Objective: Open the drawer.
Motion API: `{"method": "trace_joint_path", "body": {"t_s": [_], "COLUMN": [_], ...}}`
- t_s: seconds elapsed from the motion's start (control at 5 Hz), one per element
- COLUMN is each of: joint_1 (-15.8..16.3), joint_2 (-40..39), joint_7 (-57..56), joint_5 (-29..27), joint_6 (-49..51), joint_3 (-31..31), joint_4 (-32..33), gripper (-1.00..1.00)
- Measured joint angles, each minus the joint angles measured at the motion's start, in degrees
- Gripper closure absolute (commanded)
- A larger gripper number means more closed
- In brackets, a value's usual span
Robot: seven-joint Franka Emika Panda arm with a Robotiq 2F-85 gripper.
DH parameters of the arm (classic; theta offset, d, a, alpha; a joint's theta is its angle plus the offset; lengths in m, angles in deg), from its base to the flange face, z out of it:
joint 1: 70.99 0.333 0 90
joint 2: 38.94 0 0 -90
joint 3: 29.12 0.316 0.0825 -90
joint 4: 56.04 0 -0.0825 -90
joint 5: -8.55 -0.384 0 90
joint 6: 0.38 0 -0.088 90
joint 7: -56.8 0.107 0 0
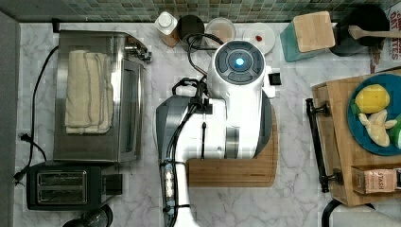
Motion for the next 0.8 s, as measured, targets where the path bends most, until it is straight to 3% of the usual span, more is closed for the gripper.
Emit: {"method": "trace_joint_path", "body": {"t_s": [0.4,0.8], "joint_1": [-0.3,-0.5], "joint_2": [-0.4,-0.2], "joint_7": [0.0,-15.3], "joint_5": [0.0,0.5], "joint_6": [-0.6,-1.6], "joint_3": [0.1,-0.4], "joint_4": [0.3,3.4], "gripper": [-1.0,-1.0]}}
